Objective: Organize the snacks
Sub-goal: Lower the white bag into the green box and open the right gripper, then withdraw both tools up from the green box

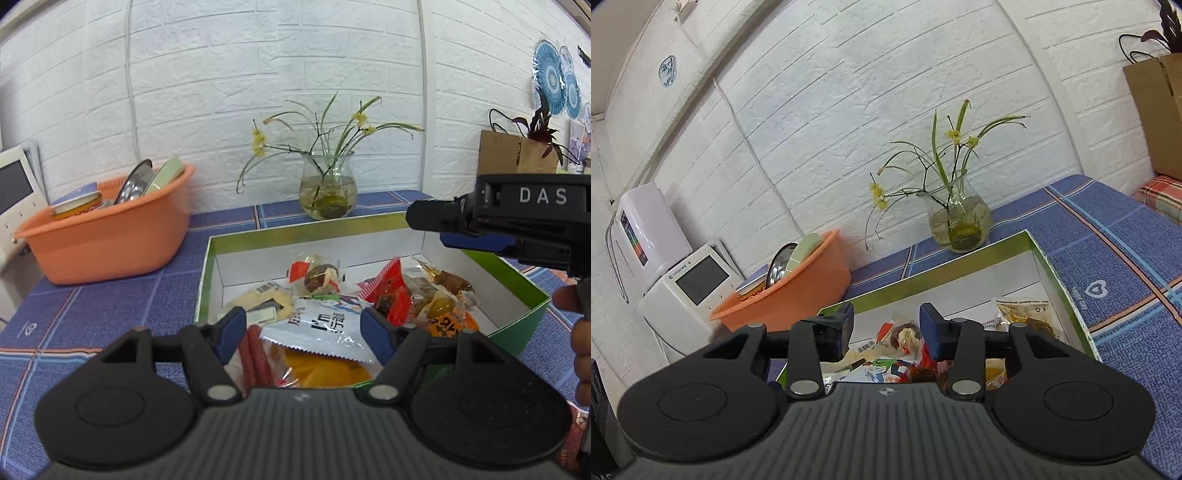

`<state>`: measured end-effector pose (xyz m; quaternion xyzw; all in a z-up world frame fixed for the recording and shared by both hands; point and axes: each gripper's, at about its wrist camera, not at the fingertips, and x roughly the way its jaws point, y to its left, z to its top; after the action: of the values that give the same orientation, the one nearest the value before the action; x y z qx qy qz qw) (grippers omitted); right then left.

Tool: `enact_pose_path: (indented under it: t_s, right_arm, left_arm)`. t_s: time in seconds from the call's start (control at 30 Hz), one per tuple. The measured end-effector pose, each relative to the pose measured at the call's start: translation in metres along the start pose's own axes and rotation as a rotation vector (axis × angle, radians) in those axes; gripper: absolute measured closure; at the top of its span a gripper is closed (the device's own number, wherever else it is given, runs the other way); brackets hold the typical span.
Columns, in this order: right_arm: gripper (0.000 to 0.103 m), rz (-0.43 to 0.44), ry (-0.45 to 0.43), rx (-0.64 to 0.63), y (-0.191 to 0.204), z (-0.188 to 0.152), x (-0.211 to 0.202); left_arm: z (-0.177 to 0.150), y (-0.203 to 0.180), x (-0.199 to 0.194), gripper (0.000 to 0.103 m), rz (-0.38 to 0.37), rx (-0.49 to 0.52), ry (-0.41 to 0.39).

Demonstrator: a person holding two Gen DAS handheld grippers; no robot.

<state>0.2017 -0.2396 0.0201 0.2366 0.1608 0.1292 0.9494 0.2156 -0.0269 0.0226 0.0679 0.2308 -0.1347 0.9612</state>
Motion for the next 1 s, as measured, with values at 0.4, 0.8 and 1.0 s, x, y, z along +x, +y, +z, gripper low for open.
enact_pose_path:
  t_s: [0.4,0.8,1.0]
  right_arm:
    - [0.010,0.024,0.012,-0.052,0.010,0.009,-0.010]
    - [0.000,0.109,-0.002,-0.083,0.015,0.015,-0.044]
    - [0.000,0.097,0.105,-0.307,0.010,-0.016,-0.107]
  left_arm:
    - [0.004,-0.005,-0.036,0.004,0.070,0.047,-0.062]
    - [-0.037,0.002,-0.075,0.001,-0.095,-0.058,-0.009]
    - [-0.052,-0.030,-0.075,0.001,-0.220,0.024,0.060]
